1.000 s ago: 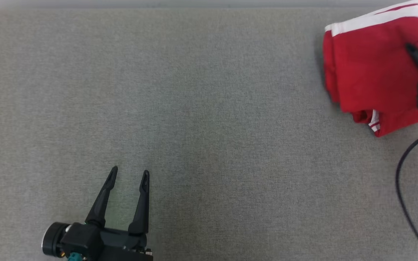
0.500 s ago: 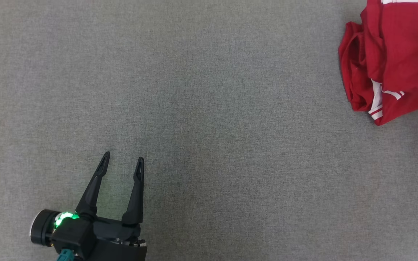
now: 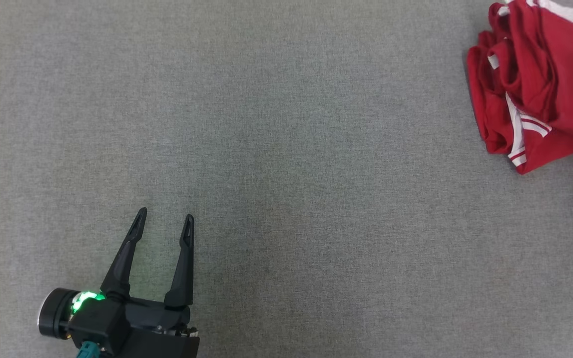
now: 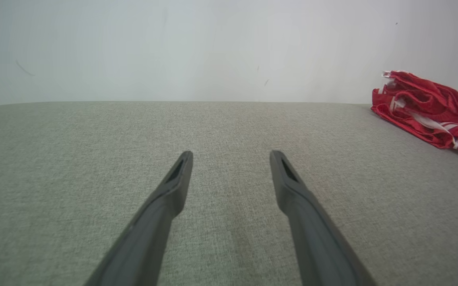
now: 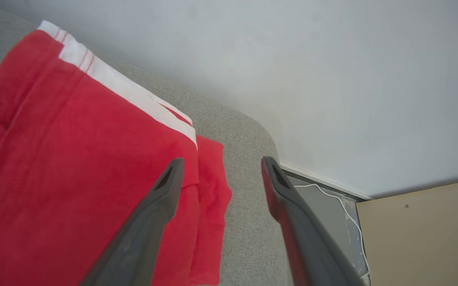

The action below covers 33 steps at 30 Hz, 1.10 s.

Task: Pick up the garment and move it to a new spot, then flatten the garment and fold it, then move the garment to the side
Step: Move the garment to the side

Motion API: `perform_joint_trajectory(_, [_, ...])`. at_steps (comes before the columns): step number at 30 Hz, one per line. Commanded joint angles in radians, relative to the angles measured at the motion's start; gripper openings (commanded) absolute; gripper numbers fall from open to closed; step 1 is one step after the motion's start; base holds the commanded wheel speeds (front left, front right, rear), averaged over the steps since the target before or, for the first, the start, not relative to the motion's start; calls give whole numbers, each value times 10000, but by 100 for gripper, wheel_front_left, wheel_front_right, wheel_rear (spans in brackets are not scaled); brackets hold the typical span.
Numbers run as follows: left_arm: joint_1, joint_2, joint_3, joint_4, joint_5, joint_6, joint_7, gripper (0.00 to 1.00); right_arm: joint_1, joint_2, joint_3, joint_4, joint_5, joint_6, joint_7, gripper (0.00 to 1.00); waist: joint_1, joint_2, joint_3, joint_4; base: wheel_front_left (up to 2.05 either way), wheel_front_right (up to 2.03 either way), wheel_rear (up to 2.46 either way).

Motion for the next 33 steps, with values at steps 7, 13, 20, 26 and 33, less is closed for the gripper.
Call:
perform_joint_trajectory(7, [268,-58,9,370,-285,91,-68,100,-34,585,-506,647,757,-10,-1046,100,0,0,-579,72,0,0,0])
perform_joint_trajectory(13, [566,-128,116,684,-493,146,-90,100,407,1277,-1005,538,1262,-10,-2396,100,0,0,-1285,141,0,0,0])
perform_joint_trajectory(20, [979,-177,458,770,-738,216,-96,100,1202,2159,-2324,-35,1155,-10,-2824,100,0,0,-2186,71,0,0,0])
perform_joint_trajectory(26, [1382,-227,662,816,-846,191,-98,100,2780,2788,-4457,-1137,-397,-10,-2818,100,0,0,-2866,102,0,0,0])
perform_joint_trajectory(33, [1752,-295,719,946,-886,177,-98,100,5487,3835,-7643,-2673,-2747,-10,-2821,100,0,0,-3481,420,0,0,0])
